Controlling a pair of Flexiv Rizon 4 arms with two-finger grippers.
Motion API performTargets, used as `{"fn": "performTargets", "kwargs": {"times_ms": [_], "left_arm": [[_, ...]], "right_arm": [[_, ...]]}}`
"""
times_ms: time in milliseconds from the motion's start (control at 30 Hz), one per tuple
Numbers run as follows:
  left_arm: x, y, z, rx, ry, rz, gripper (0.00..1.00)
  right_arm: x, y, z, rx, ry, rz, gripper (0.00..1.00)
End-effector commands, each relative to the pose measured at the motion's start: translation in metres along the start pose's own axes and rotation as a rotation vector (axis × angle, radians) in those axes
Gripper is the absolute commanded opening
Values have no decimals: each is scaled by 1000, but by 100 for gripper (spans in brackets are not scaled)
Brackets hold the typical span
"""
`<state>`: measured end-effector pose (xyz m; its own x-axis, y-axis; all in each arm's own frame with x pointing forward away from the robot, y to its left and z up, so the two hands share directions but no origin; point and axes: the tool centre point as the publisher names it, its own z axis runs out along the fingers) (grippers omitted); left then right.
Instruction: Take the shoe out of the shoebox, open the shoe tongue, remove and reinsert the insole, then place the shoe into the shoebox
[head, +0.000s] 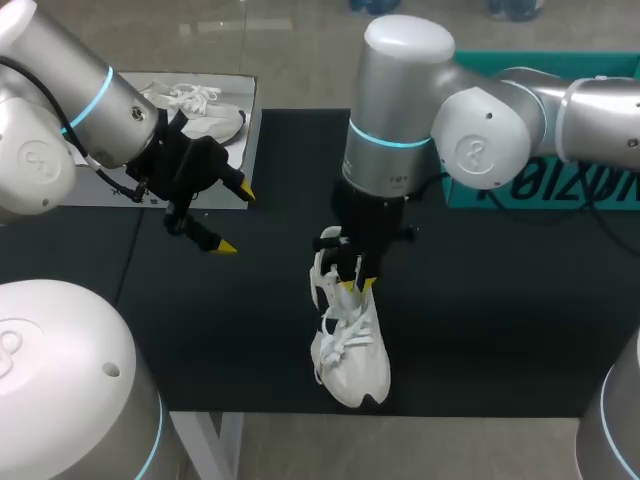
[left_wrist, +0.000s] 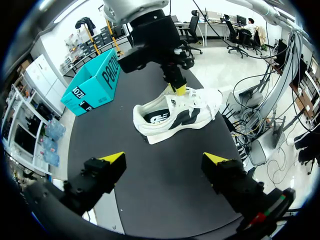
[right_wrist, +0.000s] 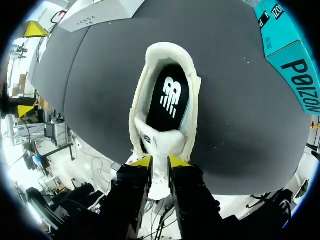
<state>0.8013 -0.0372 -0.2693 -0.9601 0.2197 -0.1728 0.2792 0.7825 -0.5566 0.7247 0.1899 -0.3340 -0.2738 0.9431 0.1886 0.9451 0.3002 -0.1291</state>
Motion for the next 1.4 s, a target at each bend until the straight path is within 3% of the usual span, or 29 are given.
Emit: {"fn": "performTargets", "kwargs": {"times_ms": [33, 233, 400, 467, 1400], "left_arm": [[-1, 0, 0, -3, 2, 0, 100], [-1, 0, 0, -3, 2, 0, 100], [-1, 0, 0, -3, 2, 0, 100], [-1, 0, 0, -3, 2, 0, 100], [-1, 0, 0, -3, 2, 0, 100]], "right_arm": [[2, 5, -3, 5, -7, -7, 100], [2, 1, -29, 29, -3, -157, 100], [8, 1, -45, 207, -50, -469, 100], [6, 1, -47, 302, -104, -438, 100], [2, 2, -50, 305, -89, -417, 100]]}}
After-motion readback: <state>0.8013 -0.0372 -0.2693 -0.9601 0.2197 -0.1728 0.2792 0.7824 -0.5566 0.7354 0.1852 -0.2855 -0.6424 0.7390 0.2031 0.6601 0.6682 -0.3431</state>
